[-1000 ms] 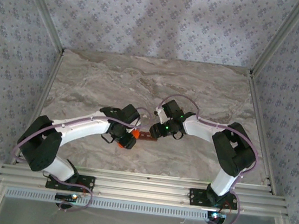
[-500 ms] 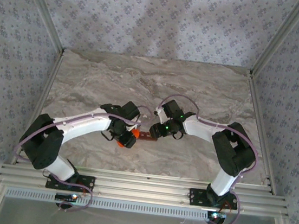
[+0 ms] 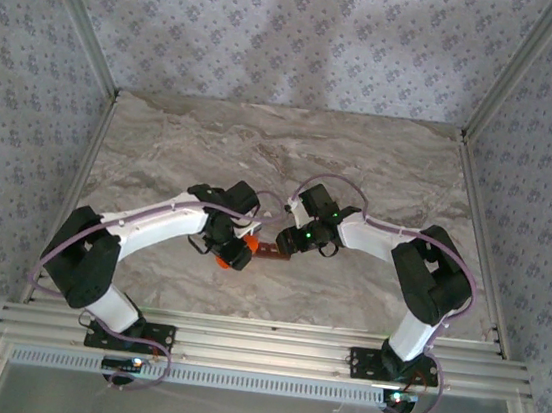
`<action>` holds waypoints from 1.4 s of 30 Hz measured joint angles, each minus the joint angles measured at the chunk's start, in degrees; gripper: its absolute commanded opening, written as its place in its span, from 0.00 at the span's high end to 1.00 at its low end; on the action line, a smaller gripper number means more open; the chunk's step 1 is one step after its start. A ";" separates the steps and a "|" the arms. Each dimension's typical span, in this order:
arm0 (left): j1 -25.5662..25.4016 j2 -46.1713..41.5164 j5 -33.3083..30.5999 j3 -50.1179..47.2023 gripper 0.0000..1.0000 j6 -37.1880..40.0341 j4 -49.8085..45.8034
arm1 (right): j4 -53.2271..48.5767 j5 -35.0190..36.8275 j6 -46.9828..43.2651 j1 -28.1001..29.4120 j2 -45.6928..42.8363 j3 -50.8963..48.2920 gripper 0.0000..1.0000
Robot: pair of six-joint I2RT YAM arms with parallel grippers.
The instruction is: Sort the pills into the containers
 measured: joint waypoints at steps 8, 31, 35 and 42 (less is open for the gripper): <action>0.33 1.73 0.83 1.11 1.00 1.05 -1.29 | 0.00 -0.02 0.00 0.00 0.00 0.00 0.43; 1.55 5.40 1.73 4.96 1.00 4.13 -4.48 | 0.04 -0.37 0.15 -0.04 0.11 0.00 0.43; 1.60 5.70 1.97 5.20 1.00 4.50 -5.05 | 0.07 -0.39 0.15 -0.04 0.15 0.00 0.43; 1.86 5.97 2.25 6.27 1.00 4.96 -6.21 | 0.13 -0.39 0.15 -0.04 0.15 0.00 0.43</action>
